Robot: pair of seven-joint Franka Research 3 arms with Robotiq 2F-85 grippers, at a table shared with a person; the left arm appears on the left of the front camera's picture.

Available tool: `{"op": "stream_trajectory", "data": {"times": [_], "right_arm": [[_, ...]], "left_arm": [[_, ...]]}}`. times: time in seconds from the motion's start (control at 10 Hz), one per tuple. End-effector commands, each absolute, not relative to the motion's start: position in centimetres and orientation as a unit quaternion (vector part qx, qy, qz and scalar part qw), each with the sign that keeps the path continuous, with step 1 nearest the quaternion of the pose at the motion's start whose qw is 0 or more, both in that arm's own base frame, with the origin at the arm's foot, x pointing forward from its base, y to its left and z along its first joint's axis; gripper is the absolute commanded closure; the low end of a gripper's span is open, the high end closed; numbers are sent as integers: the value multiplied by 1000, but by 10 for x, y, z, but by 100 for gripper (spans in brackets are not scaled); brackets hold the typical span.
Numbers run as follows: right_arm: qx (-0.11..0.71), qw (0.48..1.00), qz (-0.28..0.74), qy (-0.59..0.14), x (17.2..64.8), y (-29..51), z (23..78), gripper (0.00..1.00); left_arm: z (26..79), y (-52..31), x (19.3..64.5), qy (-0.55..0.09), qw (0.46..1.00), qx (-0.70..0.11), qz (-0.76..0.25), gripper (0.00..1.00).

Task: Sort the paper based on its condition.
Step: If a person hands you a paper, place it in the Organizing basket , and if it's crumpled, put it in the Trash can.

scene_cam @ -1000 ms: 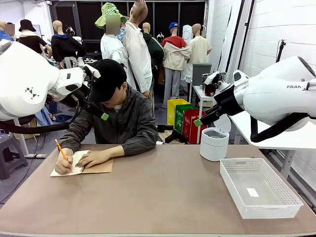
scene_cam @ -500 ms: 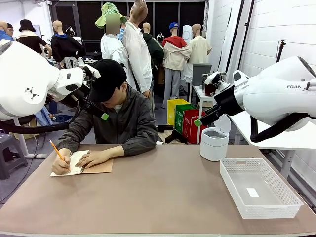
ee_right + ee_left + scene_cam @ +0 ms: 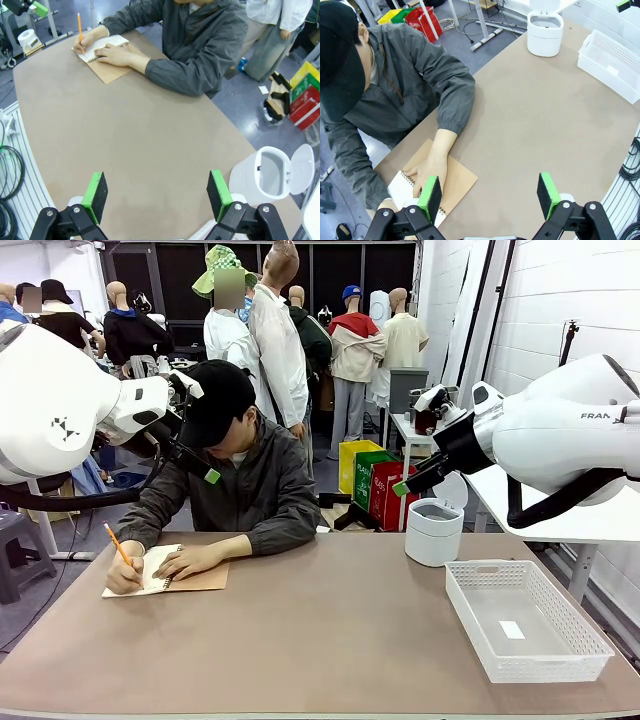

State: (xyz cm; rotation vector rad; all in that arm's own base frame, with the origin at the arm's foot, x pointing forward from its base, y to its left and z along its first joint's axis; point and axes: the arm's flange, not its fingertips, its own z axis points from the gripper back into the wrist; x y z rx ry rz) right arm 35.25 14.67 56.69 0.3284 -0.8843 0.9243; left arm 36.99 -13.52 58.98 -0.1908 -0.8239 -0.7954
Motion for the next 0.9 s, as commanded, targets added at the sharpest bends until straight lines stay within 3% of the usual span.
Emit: {"op": "stream_trajectory", "data": {"times": [0.0, 0.8], "right_arm": [[156, 789, 431, -409, 352, 147, 567, 0], [156, 789, 431, -409, 352, 147, 567, 0]], "left_arm": [[590, -135, 370, -388, 840, -89, -369, 0], [590, -135, 370, -388, 840, -89, -369, 0]]}}
